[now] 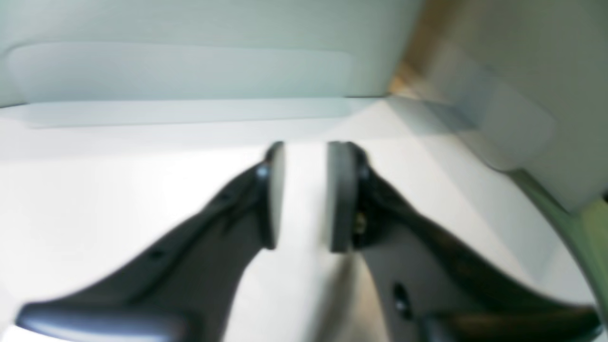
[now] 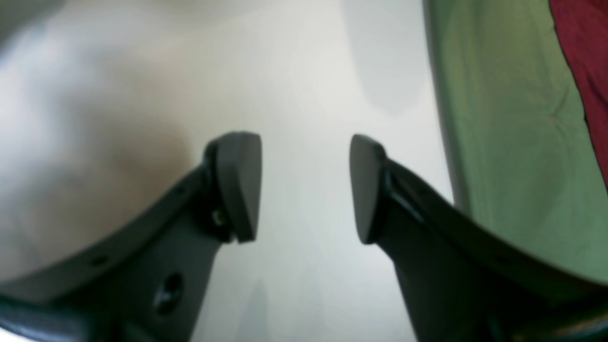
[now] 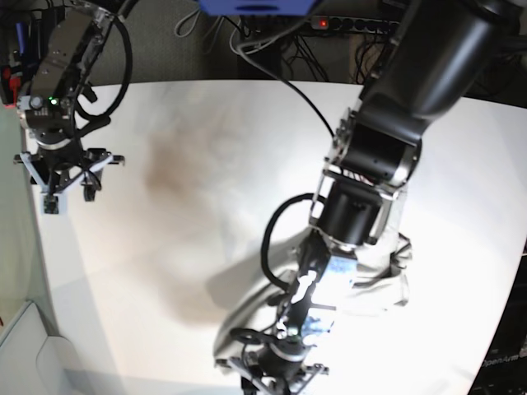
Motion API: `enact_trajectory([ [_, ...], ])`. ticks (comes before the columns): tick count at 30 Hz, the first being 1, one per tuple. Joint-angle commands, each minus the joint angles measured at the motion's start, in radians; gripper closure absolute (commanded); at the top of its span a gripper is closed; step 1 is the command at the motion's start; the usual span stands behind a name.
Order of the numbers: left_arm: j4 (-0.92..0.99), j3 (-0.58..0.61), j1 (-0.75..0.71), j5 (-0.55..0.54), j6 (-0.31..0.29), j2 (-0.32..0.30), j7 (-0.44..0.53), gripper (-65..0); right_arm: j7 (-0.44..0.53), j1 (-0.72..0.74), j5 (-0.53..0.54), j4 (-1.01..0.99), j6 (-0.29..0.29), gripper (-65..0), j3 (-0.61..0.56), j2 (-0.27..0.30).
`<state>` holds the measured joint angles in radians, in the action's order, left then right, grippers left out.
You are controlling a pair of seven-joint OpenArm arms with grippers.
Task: Layout the t-shirt on the table in an organized manner, then fold the t-shirt properly
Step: 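Pull the grasped fabric with the left gripper, stretching the shirt out, then grasp the shirt's end with the right gripper and lift it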
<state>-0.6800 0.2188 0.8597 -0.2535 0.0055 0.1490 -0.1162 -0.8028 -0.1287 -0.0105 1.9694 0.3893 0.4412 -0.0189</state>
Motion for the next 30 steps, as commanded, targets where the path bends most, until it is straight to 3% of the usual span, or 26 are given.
enact_trajectory([
  [1, -0.019, -0.005, 0.068, -0.005, -0.002, 0.008, 0.049, -28.6, 0.023, 0.008, 0.010, 0.017, -0.005, -30.6, 0.000, 0.006],
  [5, -0.071, -0.002, 0.063, -0.007, -0.008, -0.050, 0.045, -53.0, 0.021, -0.016, 0.011, 0.017, 0.000, -30.7, -0.011, 0.003],
  [8, -0.159, -0.005, 0.010, -0.010, -0.008, -0.141, 0.036, -61.9, 0.021, -0.056, 0.011, 0.017, 0.001, -30.7, -0.103, 0.001],
  [16, -0.435, -0.014, -0.211, -0.011, -0.002, -0.366, -0.067, -62.2, 0.024, -0.113, 0.013, 0.025, 0.001, -30.7, -0.436, -0.003],
  [22, -0.574, -0.229, -0.365, -0.011, -0.009, -0.441, -0.155, -62.2, 0.029, -0.104, 0.013, 0.023, 0.001, -30.7, -0.605, -0.063],
  [27, -0.662, -0.439, -0.501, -0.011, -0.012, -0.520, -0.274, -62.2, 0.030, -0.102, 0.016, 0.018, 0.003, -30.7, -0.769, -0.072],
  [30, -0.694, -0.533, -0.601, -0.011, -0.031, -0.575, -0.297, -62.3, 0.032, -0.101, 0.016, 0.008, 0.001, -30.7, -0.859, -0.088],
])
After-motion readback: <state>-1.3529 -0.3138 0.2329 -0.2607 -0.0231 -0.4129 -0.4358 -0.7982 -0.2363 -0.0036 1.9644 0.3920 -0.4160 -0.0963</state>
